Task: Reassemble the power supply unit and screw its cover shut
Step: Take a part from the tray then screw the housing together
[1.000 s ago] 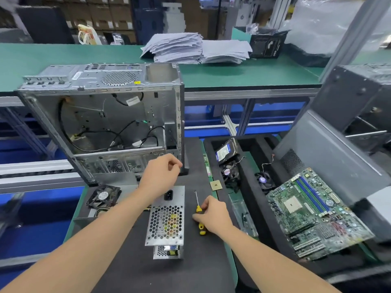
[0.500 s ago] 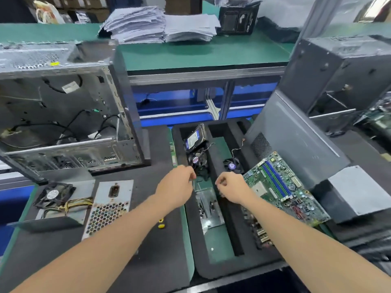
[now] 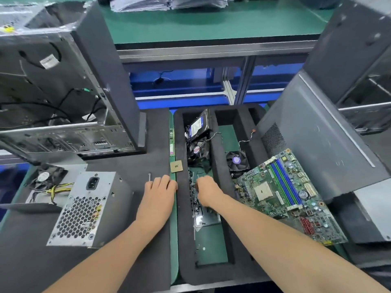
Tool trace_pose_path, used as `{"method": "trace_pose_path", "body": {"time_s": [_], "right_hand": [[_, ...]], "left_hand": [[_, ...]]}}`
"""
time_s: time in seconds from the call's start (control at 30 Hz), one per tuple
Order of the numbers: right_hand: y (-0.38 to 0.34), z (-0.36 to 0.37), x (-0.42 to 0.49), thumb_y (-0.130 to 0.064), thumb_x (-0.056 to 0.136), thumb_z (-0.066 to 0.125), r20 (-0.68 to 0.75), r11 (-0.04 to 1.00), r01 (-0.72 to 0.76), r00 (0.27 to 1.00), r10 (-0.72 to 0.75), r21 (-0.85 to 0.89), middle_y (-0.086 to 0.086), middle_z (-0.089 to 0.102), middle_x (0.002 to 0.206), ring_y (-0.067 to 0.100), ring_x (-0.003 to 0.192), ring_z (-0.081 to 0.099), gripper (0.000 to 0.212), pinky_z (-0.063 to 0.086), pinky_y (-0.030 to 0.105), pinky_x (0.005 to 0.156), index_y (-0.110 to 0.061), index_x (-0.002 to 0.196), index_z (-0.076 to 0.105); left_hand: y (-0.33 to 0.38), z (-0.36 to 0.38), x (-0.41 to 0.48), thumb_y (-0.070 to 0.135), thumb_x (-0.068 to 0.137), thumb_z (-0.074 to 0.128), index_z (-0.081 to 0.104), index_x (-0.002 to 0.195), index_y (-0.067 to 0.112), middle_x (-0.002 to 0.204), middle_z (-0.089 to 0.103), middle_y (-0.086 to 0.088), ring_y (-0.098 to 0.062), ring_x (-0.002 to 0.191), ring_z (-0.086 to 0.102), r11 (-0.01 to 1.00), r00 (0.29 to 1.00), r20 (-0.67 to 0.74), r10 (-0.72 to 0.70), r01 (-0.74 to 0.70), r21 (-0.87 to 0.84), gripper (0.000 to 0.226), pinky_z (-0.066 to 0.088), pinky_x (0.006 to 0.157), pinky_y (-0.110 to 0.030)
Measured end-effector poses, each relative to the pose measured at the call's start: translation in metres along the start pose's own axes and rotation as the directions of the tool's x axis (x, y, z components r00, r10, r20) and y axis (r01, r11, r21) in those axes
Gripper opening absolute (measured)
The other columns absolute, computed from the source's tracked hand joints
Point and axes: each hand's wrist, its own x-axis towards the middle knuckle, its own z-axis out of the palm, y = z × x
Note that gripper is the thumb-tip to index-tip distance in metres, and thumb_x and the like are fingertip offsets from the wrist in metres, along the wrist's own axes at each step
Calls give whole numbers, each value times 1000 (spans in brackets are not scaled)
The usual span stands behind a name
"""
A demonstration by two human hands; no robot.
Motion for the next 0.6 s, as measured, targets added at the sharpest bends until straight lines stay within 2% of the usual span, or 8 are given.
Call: {"method": "trace_pose_path", "body": {"time_s": [0.07,0.17,0.27,0.4,0.6], "right_hand": [[1,6,5,1,96,59,-8,1000,-2,1000,2,-29,18,53,130,36,118,61,21,51,38,95,-3,116,61],[4,12,12,4,96,55,-61,999,-12,998,10,-38,18,54,125,40,115,62,16,51,40,91,-3,110,60],[4,14,14,6,95,59,-71,999,-32,997,31,-14,16,55,123,39,114,62,21,52,40,92,-3,114,63],[4,15,16,0,97,61,-104,998,-60,993,62,29,15,56,121,37,110,63,16,52,39,90,-3,112,66],[8,18,18,6,91,54,-113,999,40,993,-37,28,13,58,112,36,104,62,26,54,38,84,-6,110,67]], "left_hand": [[-1,1,-1,7,79,82,63,98,22,94,53,1,-25,83,52,1000,1000,-23,5,-5,-17,31,34,74,-37],[-2,3,-2,8,81,80,63,99,22,95,53,1,-25,85,52,999,999,-53,10,-12,-36,29,35,75,-37],[-1,4,-2,8,83,78,63,101,22,97,54,0,-26,87,54,999,999,-51,6,-8,-43,28,39,76,-38],[-2,5,-2,7,83,78,64,102,22,98,54,1,-26,88,54,998,998,-58,4,-7,-58,28,38,77,-37],[-2,7,-2,6,81,78,63,100,21,97,55,-1,-28,88,54,998,997,-83,5,-11,-67,29,39,76,-38]]}}
